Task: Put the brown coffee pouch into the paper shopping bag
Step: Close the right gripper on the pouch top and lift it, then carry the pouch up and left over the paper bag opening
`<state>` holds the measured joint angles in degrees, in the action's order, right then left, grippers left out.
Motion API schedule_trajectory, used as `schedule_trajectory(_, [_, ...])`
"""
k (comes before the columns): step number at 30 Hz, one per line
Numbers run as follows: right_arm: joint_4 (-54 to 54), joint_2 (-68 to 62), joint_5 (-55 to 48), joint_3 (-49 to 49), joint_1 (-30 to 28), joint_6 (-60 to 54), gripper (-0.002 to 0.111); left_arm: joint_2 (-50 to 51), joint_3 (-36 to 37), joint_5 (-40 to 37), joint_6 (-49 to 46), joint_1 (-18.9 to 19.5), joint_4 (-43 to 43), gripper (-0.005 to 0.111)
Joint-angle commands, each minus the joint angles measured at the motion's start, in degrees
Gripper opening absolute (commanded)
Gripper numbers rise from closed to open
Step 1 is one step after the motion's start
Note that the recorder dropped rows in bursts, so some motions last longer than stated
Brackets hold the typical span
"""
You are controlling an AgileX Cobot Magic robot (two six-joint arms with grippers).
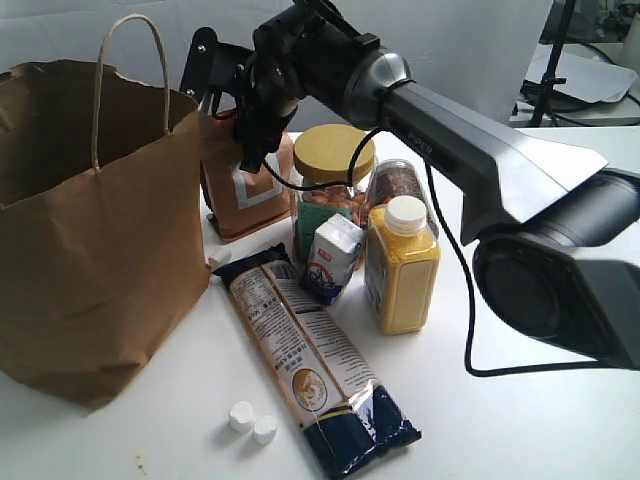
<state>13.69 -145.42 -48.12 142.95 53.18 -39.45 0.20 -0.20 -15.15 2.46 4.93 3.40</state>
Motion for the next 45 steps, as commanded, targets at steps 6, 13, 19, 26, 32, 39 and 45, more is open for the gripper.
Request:
schedule_trajectory(6, [0.0, -0.1, -2.3, -0.2, 0.2, -1.4, 0.008, -0.2, 0.2, 0.0, 0.1, 0.2, 0.3, 0.0])
schedule_trajectory(13, [6.6, 2.7, -3.7, -0.2, 1.5, 3.0, 0.0, -0.2, 0.2, 0.0, 0.1, 0.2, 0.3, 0.0])
schedule_trajectory(19, [11.2, 7.0, -3.0, -0.2, 1.7, 9.5, 0.0, -0.2, 0.2, 0.0, 0.1, 0.2, 0.3, 0.0])
schedule_trajectory(26, [12.4, 11.6, -4.1, -0.2, 2.5, 11.6, 0.0, -0.2, 0.2, 0.0, 0.1, 0.2, 0.3, 0.0])
schedule_trajectory(32, [14.2, 14.5, -4.9, -0.2, 4.0, 12.1, 0.0, -0.2, 0.2, 0.0, 0.1, 0.2, 0.3, 0.0])
schedule_trajectory(39, [15.7, 16.1, -7.0, -0.2, 5.2, 15.3, 0.0, -0.2, 0.2, 0.0, 0.1, 0.2, 0.3, 0.0])
schedule_trajectory(45, [16.3, 16.4, -6.4, -0.2, 7.2, 20.2, 0.0, -0.2, 0.2, 0.0, 0.1, 0.2, 0.3, 0.0])
